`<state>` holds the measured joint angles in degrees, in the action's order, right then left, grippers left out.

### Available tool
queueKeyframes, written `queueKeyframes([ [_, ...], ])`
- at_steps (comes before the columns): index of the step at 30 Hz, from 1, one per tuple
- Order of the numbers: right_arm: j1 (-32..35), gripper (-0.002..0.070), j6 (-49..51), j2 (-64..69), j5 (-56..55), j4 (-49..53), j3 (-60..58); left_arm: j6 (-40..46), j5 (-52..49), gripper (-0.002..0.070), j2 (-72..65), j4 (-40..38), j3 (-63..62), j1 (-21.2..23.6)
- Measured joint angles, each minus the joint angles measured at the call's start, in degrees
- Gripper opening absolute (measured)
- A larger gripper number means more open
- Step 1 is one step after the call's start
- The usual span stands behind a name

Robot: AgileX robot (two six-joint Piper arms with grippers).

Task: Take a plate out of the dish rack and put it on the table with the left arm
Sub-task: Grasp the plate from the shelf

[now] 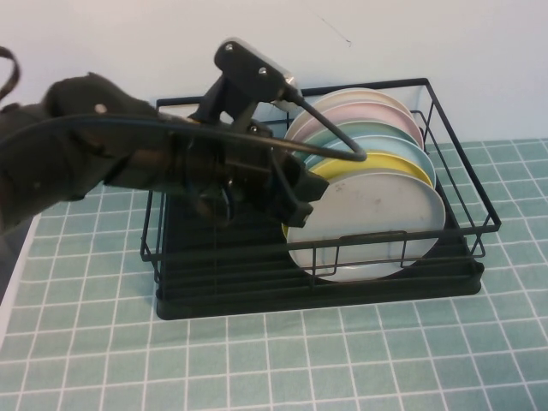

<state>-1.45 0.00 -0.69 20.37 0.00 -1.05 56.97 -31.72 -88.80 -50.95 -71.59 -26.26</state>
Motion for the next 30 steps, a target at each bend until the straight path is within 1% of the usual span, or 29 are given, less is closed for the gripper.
queueKeyframes([
  [12,0.00,-0.0001,0.00,0.00,0.00,0.00,0.00,-0.36,0.10,0.0291,-11.72,0.54,-6.87,0.00],
  [20,0.00,-0.0001,0.00,0.00,0.00,0.00,0.00,-0.46,1.14,0.0287,-16.68,-1.77,-9.19,0.00],
  [22,0.00,-0.0001,0.00,0.00,0.00,0.00,0.00,-0.46,1.14,0.0257,-17.17,-1.87,-9.50,0.00],
  [24,0.00,-0.0001,0.00,0.00,0.00,0.00,0.00,0.18,1.96,0.0192,-17.25,-1.59,-9.60,0.00],
  [30,0.00,-0.0001,0.00,0.00,0.00,0.00,0.00,1.04,2.42,0.0172,-14.81,-0.93,-9.62,0.00],
])
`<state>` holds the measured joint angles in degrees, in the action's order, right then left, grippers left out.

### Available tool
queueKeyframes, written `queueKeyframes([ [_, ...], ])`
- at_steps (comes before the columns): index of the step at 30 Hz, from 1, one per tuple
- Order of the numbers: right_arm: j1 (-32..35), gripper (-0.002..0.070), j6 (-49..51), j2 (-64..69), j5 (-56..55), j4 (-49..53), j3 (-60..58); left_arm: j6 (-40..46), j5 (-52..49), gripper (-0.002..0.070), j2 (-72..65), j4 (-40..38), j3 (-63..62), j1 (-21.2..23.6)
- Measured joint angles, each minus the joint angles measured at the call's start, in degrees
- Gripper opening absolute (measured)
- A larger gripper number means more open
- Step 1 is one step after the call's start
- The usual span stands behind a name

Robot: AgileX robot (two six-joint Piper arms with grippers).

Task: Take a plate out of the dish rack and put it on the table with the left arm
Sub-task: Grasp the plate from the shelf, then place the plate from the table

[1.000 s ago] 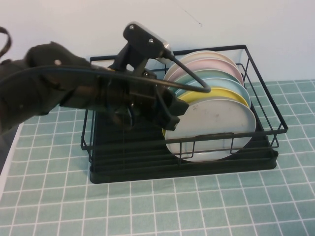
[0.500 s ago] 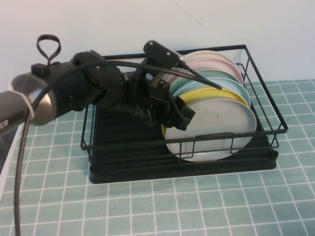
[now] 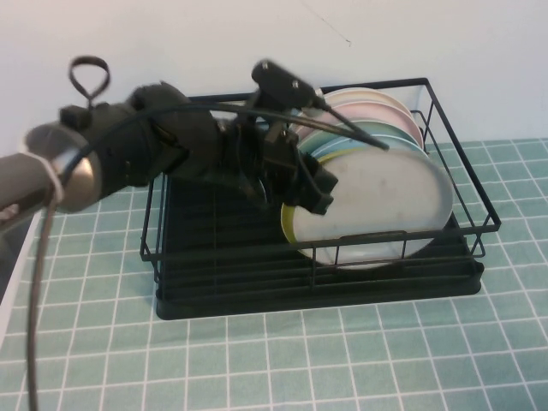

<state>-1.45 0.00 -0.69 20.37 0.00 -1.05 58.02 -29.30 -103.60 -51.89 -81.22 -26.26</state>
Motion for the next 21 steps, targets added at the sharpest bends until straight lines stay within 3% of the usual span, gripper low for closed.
queueKeyframes([
  [6,0.00,-0.0001,0.00,0.00,0.00,0.00,0.00,-0.55,1.01,0.0067,9.20,-0.56,-0.21,0.00],
  [10,0.00,-0.0001,0.00,0.00,0.00,0.00,0.00,-4.05,-1.46,0.0055,16.73,-1.03,-0.21,0.00],
  [15,0.00,-0.0001,0.00,0.00,0.00,0.00,0.00,-15.46,-8.76,0.0055,23.69,2.33,-0.33,0.00],
  [21,0.00,-0.0001,0.00,0.00,0.00,0.00,0.00,-31.36,-24.90,0.0055,24.30,11.17,0.70,0.00],
])
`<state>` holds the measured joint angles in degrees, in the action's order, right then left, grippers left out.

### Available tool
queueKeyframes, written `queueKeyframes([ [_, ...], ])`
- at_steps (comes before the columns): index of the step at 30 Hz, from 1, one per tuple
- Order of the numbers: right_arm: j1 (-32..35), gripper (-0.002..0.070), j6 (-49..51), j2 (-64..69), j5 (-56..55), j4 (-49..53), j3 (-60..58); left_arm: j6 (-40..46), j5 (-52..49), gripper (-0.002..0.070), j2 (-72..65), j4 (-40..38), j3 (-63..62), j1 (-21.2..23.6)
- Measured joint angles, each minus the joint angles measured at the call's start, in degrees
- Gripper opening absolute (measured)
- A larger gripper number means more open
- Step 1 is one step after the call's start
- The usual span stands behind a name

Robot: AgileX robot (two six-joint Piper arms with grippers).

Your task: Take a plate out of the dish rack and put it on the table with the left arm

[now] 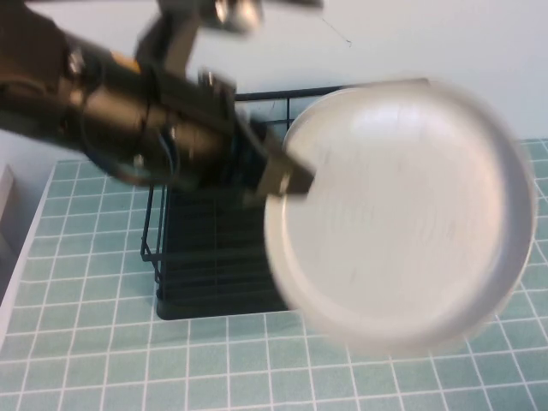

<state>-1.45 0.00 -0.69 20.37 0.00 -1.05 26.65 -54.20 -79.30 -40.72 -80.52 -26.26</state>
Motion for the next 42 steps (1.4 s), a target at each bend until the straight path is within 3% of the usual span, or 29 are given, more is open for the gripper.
queueKeyframes([
  [5,0.00,-0.0001,0.00,0.00,0.00,0.00,0.00,-3.26,-8.30,0.0055,-4.39,2.18,7.75,0.00],
  [12,0.00,-0.0001,0.00,0.00,0.00,0.00,0.00,-5.23,6.96,0.0055,-12.41,-6.25,21.41,0.00],
  [17,0.00,-0.0001,0.00,0.00,0.00,0.00,0.00,-4.90,16.13,0.0055,-19.76,-14.92,22.99,0.00],
  [21,0.00,-0.0001,0.00,0.00,0.00,0.00,0.00,-4.00,18.02,0.0062,-20.80,-17.55,22.89,0.00],
  [24,0.00,-0.0001,0.00,0.00,0.00,0.00,0.00,-3.05,17.79,0.0131,-20.91,-17.78,22.89,0.00],
  [29,0.00,-0.0001,0.00,0.00,0.00,0.00,0.00,-3.23,15.73,0.0379,-18.91,-17.55,22.89,0.00],
  [32,0.00,-0.0001,0.00,0.00,0.00,0.00,0.00,-4.87,15.43,0.0427,-15.01,-15.61,22.89,0.00],
  [36,0.00,-0.0001,0.00,0.00,0.00,0.00,0.00,-7.25,17.13,0.0386,-6.38,-11.21,22.89,0.00],
  [40,0.00,-0.0001,0.00,0.00,0.00,0.00,0.00,-8.12,18.16,0.0288,2.83,-7.51,22.89,0.00],
  [42,0.00,-0.0001,0.00,0.00,0.00,0.00,0.00,-8.25,18.16,0.0199,9.66,-4.69,22.89,0.00],
])
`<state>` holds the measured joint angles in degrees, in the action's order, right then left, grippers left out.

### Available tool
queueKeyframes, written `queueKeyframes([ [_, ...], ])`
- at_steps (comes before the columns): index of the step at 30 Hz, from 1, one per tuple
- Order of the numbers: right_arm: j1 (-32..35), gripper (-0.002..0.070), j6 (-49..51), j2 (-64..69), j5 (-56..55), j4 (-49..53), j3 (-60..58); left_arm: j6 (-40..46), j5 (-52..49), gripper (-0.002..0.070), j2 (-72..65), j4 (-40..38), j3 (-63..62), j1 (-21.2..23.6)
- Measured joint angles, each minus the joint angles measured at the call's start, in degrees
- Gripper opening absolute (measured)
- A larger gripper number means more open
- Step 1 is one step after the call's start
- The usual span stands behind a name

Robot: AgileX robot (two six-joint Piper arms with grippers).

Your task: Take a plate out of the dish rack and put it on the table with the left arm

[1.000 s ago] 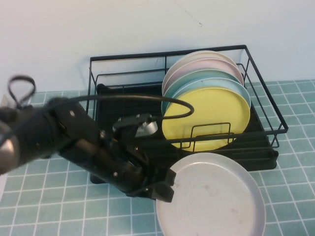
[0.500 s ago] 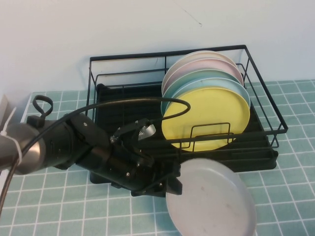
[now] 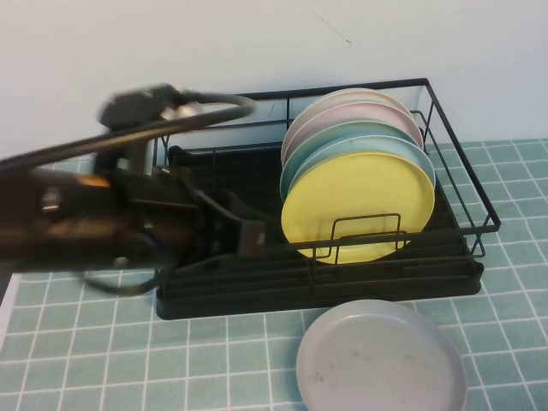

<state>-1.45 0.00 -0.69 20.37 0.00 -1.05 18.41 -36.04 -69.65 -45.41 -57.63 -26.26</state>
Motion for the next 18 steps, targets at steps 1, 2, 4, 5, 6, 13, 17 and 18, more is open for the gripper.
queueKeyframes([
  [1,0.00,-0.0001,0.00,0.00,0.00,0.00,0.00,-0.09,0.00,0.0137,3.12,1.48,0.00,0.00],
  [2,0.00,-0.0001,0.00,0.00,0.00,0.00,0.00,-1.18,-0.21,0.0082,6.84,4.32,0.00,0.00],
  [4,0.00,-0.0001,0.00,0.00,0.00,0.00,0.00,-4.12,-1.13,0.0037,12.24,8.73,0.00,0.00],
  [5,0.00,-0.0001,0.00,0.00,0.00,0.00,0.00,-7.50,-1.97,0.0022,15.47,12.95,0.00,0.00],
  [6,0.00,-0.0001,0.00,0.00,0.00,0.00,0.00,-9.94,-2.64,0.0015,17.54,15.96,0.11,0.00],
  [13,0.00,-0.0001,0.00,0.00,0.00,0.00,0.00,-24.85,-6.32,0.0001,35.50,32.42,7.65,0.00],
  [17,0.00,-0.0001,0.00,0.00,0.00,0.00,0.00,-28.74,-5.01,-0.0001,46.13,33.49,14.96,0.00],
  [18,0.00,-0.0001,0.00,0.00,0.00,0.00,0.00,-29.73,-4.11,-0.0001,49.02,33.65,16.95,0.00],
])
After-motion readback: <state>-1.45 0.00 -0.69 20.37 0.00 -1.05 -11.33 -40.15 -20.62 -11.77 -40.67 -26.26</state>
